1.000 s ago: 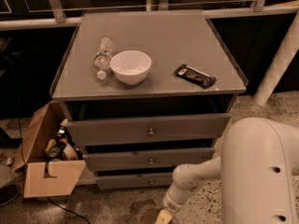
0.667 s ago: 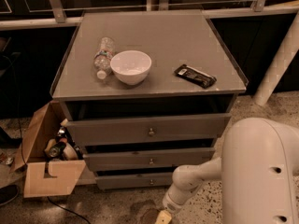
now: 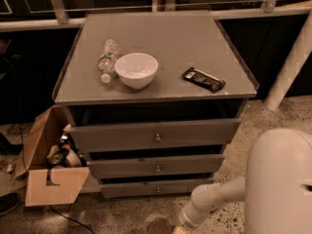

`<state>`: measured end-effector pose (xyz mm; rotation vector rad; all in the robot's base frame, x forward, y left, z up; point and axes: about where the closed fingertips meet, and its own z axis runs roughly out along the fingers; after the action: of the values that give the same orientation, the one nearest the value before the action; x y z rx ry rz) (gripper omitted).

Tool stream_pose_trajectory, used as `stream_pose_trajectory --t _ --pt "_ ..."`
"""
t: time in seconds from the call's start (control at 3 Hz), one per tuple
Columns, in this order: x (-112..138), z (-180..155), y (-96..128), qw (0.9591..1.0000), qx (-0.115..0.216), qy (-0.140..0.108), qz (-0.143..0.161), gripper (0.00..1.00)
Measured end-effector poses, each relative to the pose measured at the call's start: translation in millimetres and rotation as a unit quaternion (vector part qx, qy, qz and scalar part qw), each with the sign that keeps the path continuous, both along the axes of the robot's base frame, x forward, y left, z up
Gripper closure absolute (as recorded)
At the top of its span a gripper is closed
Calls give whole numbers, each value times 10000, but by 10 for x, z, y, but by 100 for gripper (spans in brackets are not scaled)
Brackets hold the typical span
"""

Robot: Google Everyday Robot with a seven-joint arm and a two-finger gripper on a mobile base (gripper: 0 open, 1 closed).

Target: Open bottom drawer

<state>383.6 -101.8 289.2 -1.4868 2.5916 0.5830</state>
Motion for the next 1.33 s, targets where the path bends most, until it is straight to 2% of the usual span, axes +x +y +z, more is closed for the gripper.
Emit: stream_pose_trajectory --t 0.33,0.67,1.0,1.33 --pt "222 -65 -182 9974 34 -721 -75 0" --pt "234 -65 -173 9972 44 -738 -86 0" --pt "314 -199 -201 9966 96 -820 -18 0" --pt "647 -360 -250 9925 197 -1195 182 0"
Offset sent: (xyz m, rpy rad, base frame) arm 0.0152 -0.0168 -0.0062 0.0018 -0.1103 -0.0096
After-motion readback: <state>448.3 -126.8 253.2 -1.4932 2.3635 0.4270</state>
